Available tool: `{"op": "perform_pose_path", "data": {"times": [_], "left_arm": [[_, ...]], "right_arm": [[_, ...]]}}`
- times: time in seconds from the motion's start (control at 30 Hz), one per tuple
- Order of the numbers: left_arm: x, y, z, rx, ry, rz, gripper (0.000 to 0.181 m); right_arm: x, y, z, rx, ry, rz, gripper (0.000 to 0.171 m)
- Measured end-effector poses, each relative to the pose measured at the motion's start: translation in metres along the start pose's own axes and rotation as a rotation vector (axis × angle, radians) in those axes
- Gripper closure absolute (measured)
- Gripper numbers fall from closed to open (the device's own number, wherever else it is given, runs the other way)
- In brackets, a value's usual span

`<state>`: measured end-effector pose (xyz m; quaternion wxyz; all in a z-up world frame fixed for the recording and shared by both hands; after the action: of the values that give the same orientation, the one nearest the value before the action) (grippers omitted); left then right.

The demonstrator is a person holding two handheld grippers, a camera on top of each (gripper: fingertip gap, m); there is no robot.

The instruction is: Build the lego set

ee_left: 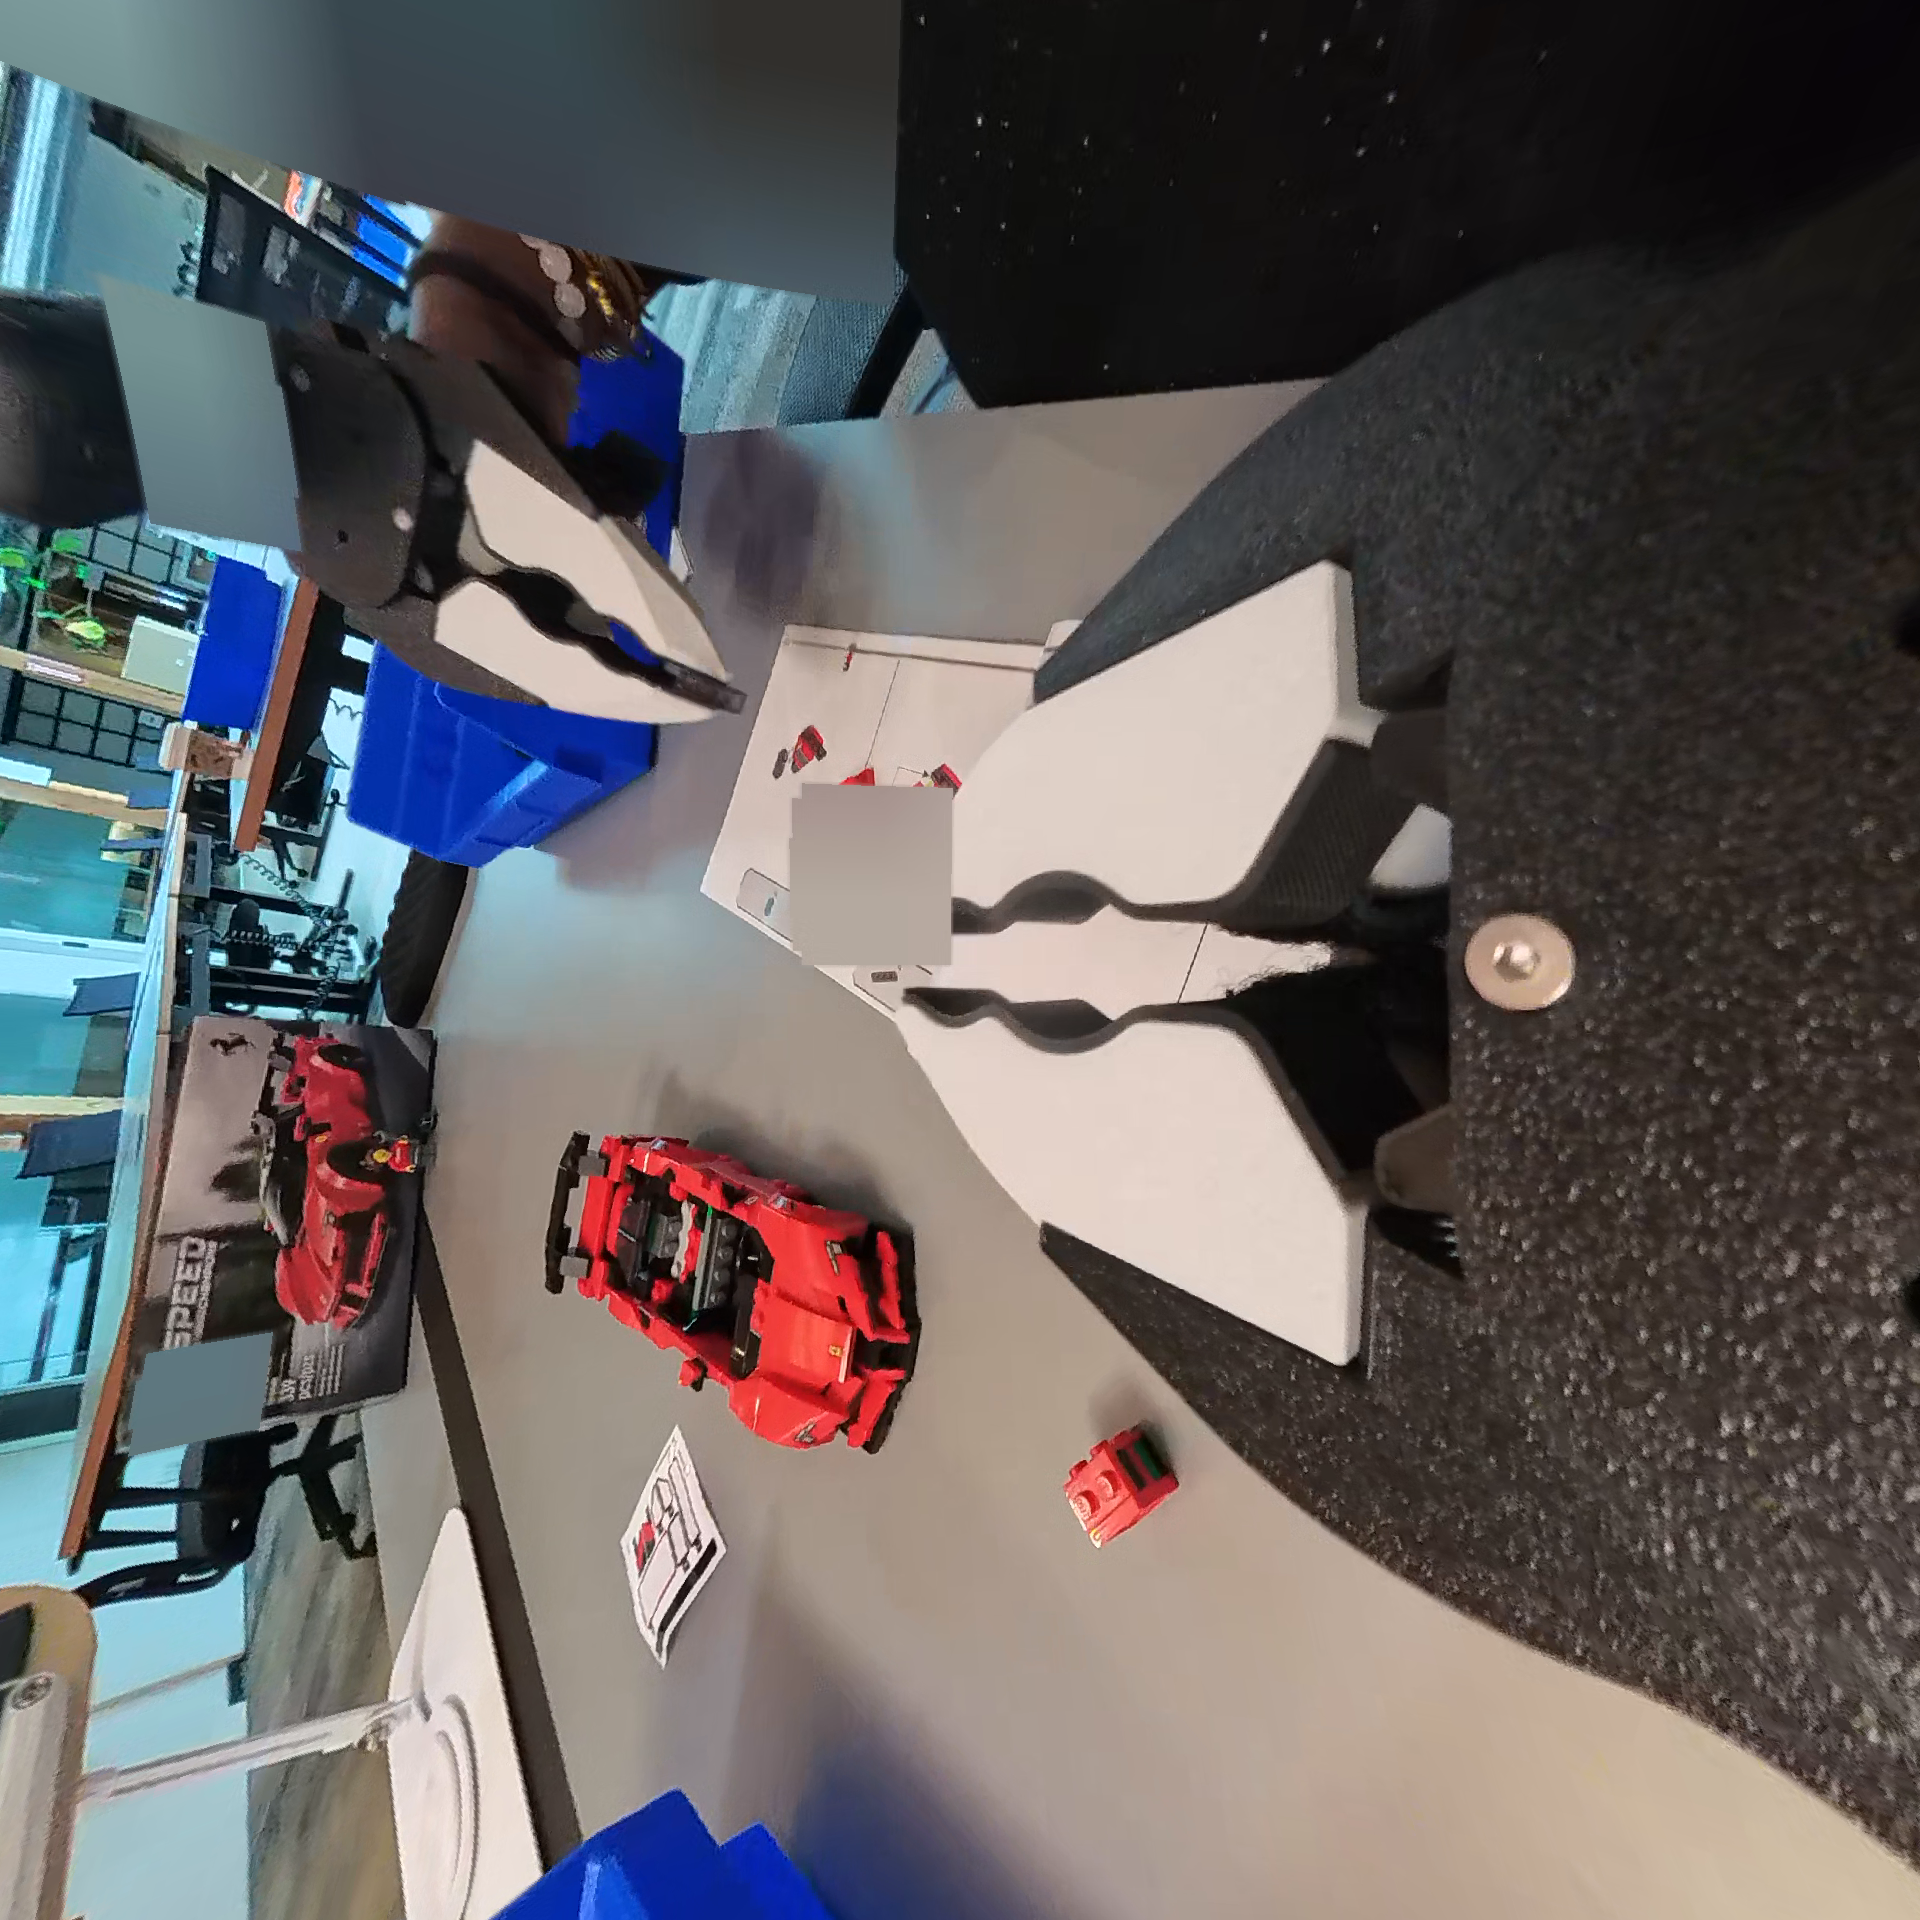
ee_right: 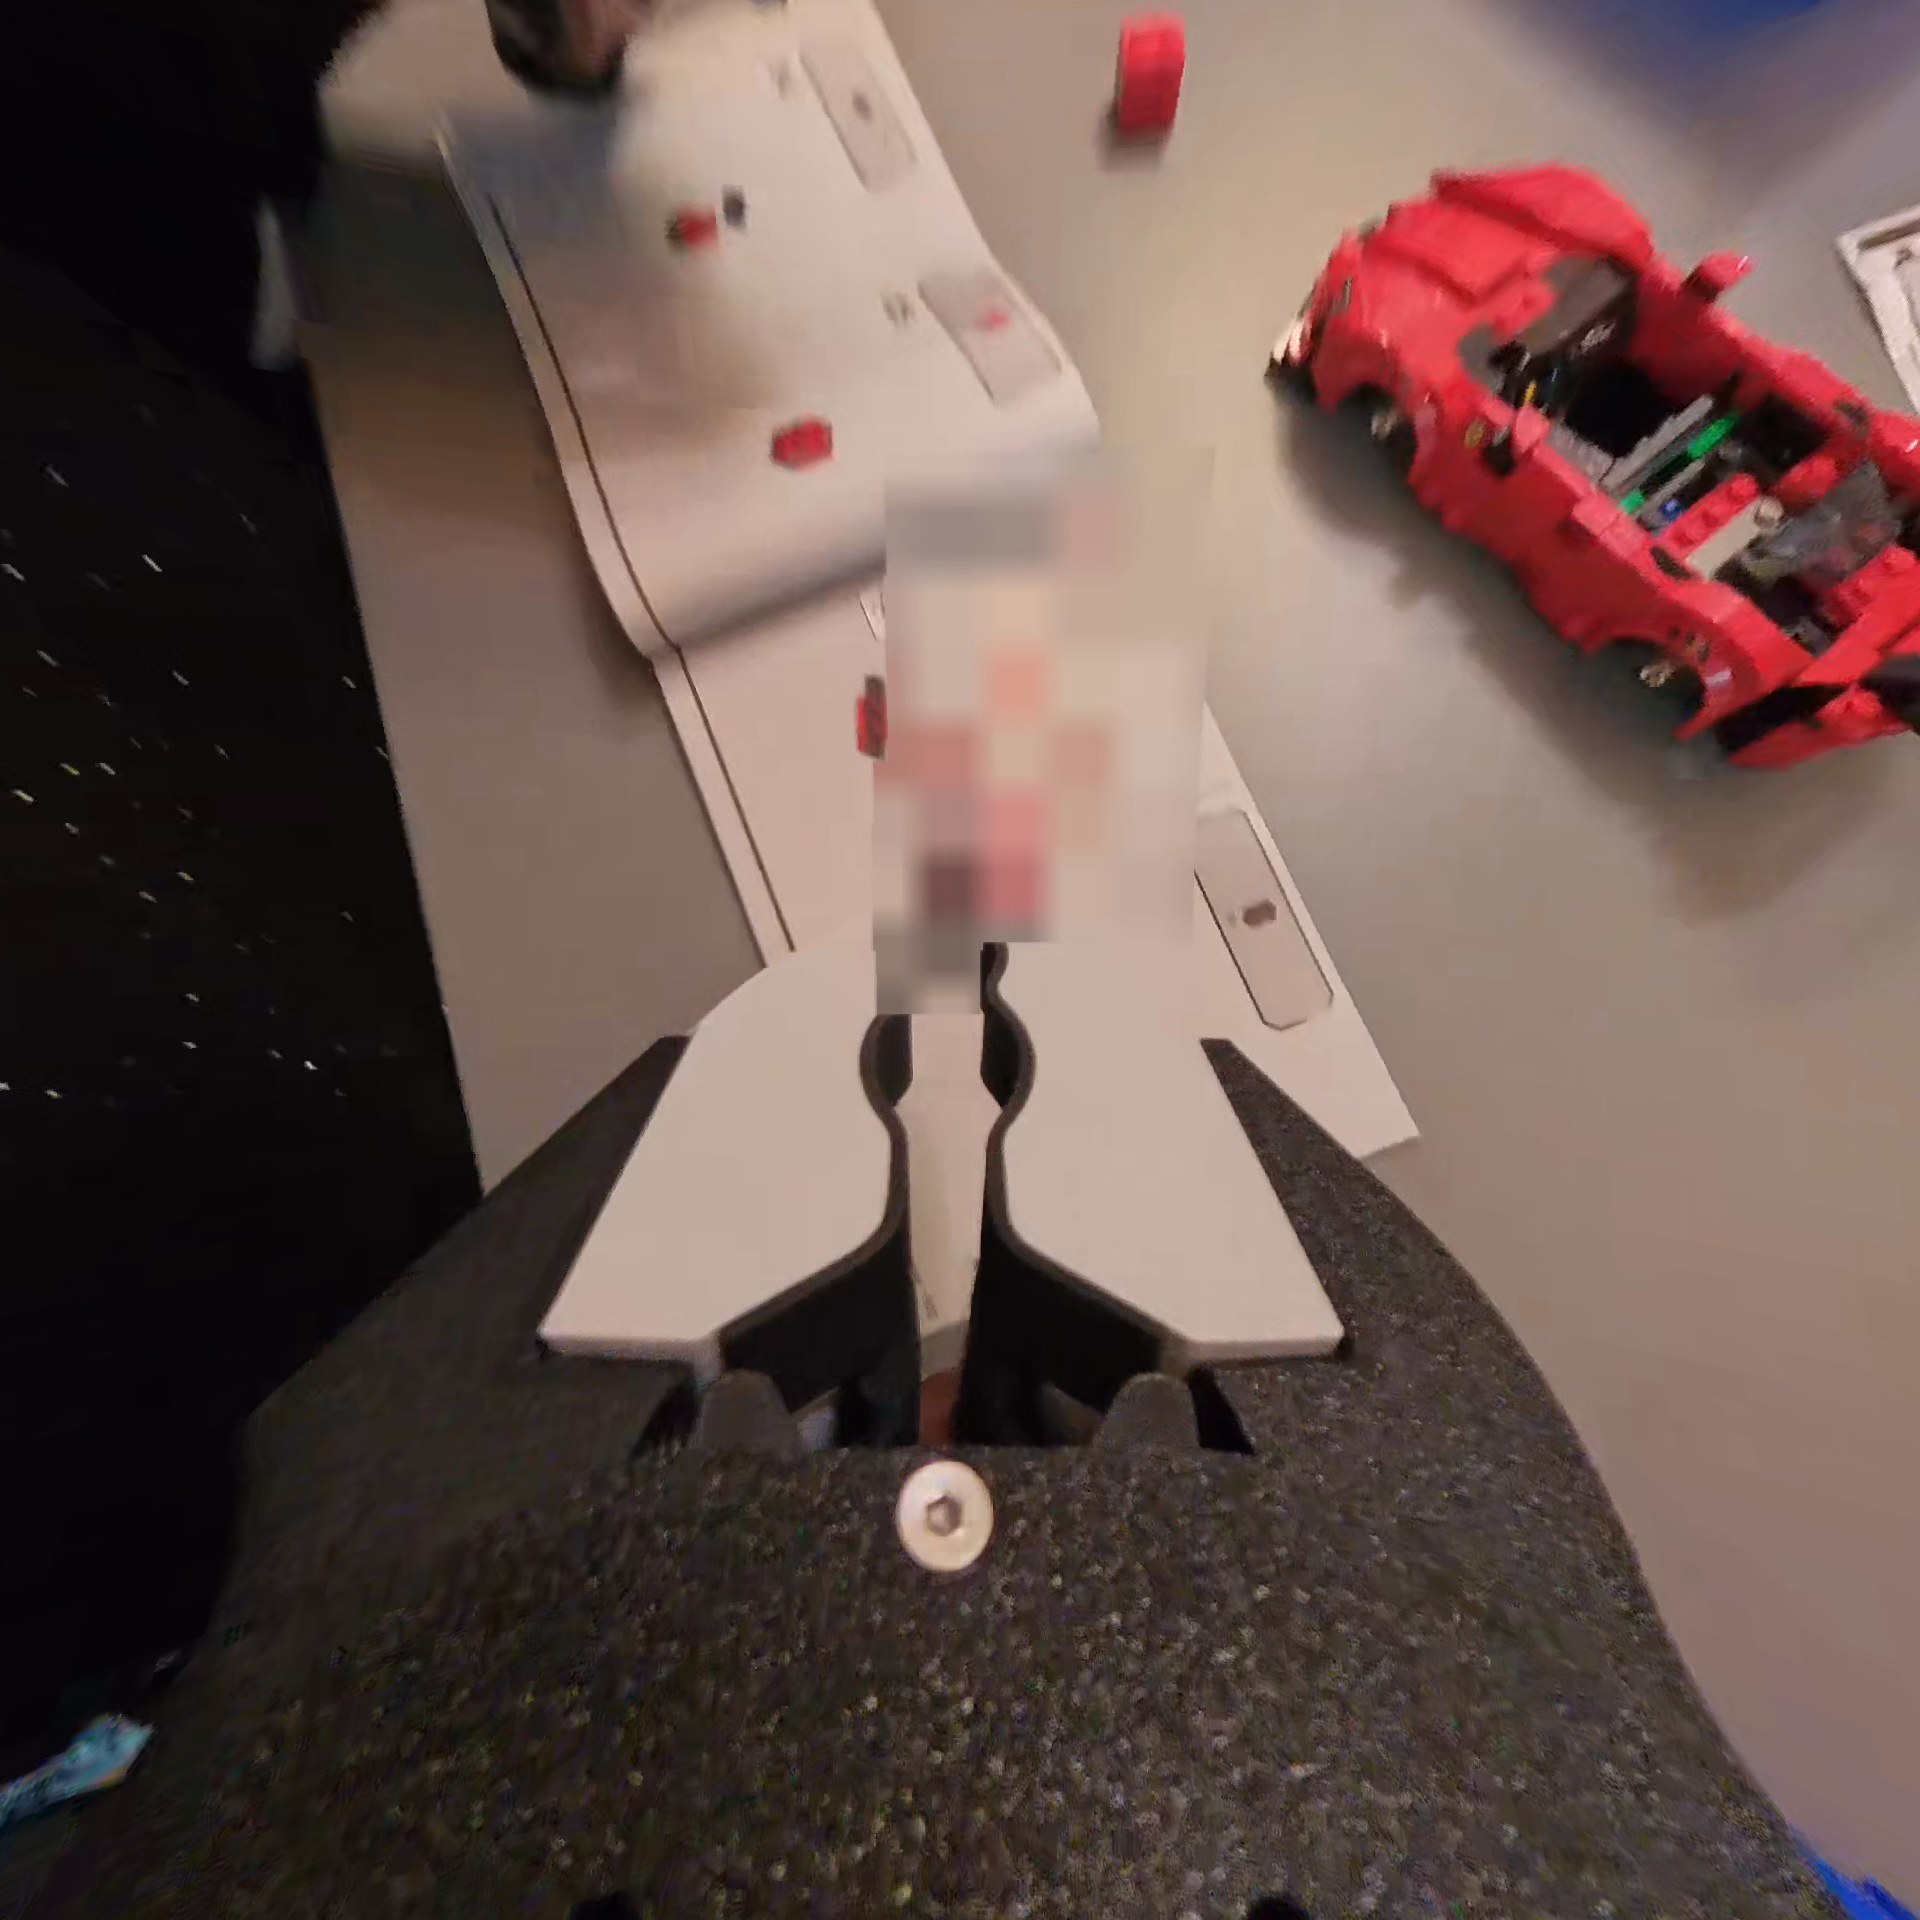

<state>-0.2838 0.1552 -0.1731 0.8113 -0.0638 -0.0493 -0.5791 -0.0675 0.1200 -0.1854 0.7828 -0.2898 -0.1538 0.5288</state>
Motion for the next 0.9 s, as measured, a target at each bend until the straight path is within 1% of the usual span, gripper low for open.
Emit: {"op": "perform_pose_path", "data": {"times": [0.1,0.17,0.27,0.37,0.4,0.5,0.6,0.67,0.73,0.9], "left_arm": [[-0.002,0.002,-0.006,-0.016,-0.024,-0.009,0.172],[-0.004,0.002,-0.008,-0.018,-0.036,-0.013,0.172],[-0.004,0.002,-0.007,-0.011,-0.05,-0.016,0.172],[-0.006,0.001,-0.007,-0.004,-0.065,-0.017,0.172],[-0.006,0.001,-0.007,-0.003,-0.069,-0.018,0.172],[-0.007,0.001,-0.008,-0.004,-0.073,-0.018,0.172],[-0.007,0.001,-0.008,-0.012,-0.077,-0.018,0.172],[-0.007,0.002,-0.008,-0.013,-0.078,-0.018,0.172],[-0.006,0.002,-0.008,-0.014,-0.079,-0.017,0.172],[-0.007,0.002,-0.01,-0.017,-0.087,-0.016,0.172]], "right_arm": [[0.004,0.004,-0.007,-0.099,-0.042,-0.021,0.163],[0.006,0.007,-0.01,-0.124,-0.053,-0.016,0.163],[0.003,0.01,-0.006,-0.036,0.021,0.053,0.163],[0.007,0.009,0.002,0.143,0.181,0.117,0.163],[0.007,0.008,0.003,0.178,0.222,0.139,0.163],[0.01,0.007,-0.001,0.198,0.241,0.125,0.163],[0.008,0.006,-0.001,0.223,0.299,0.165,0.163],[0.01,0.007,-0.006,0.199,0.31,0.153,0.163],[0.012,0.009,-0.015,0.113,0.266,0.101,0.163],[0.004,0.018,-0.023,-0.04,0.175,0.087,0.163]]}}
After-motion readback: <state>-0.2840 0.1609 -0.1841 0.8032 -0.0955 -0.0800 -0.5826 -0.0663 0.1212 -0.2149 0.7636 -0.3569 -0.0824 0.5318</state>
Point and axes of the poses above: each gripper's, where its closed fingertips meet, y out along the fingers, z out of its top, x = y × z across the jaws, the point moved 4 cm from there along -y, back along the fingers, and after that the axes turned 10 degrees about x, right-handed, at the moved point
